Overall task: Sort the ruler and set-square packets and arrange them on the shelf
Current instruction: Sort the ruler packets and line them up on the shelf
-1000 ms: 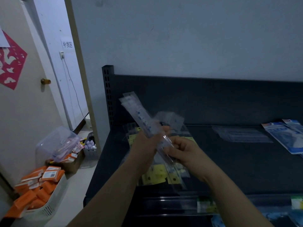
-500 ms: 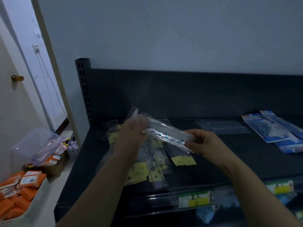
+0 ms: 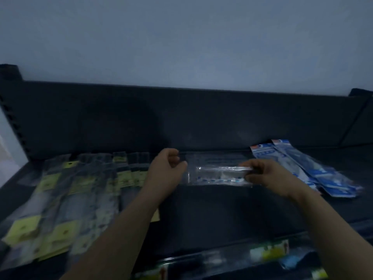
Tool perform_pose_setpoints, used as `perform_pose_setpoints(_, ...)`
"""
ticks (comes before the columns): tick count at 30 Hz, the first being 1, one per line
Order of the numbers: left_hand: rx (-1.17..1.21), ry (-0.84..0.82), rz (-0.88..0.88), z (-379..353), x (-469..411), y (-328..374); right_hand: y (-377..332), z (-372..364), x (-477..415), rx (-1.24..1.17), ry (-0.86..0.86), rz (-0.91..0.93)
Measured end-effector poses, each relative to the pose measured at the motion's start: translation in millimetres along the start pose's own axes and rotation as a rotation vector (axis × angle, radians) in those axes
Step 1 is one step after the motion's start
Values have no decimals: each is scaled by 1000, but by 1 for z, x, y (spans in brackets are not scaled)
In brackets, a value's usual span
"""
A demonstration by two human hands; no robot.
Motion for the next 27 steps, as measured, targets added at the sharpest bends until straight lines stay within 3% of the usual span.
perform_pose_setpoints(4, -350, -166, -114, -56, -24, 10, 23, 24, -32, 65, -64, 5)
perform_pose_setpoints(9, -768, -252, -78, -94, -43, 3, 34, 28, -63, 116, -104, 30)
perform_pose_setpoints(14, -958, -231, -154, -104, -42, 1, 51, 13, -72, 544, 0, 201)
perform_pose_setpoints(18, -1096, -375, -196, -118, -28, -9, 60, 2, -62, 602, -47, 270)
perform_pose_setpoints(22, -1143, -527, -81, -122, -16, -21, 71, -10, -56, 741, -186, 234)
perform_pose_setpoints(27, -1164, -605, -29, -122, -3, -22, 73, -14, -43, 764, -226, 270)
Point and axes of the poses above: each hand's wrist, its own x-axis away from the middle knuckle, its own z-axis out of the back of the hand, y = z × x, the point moved 5 cm from there along -x, towards the middle knuckle, and after that the axes turned 5 degrees about -z, right-handed, at the moved point
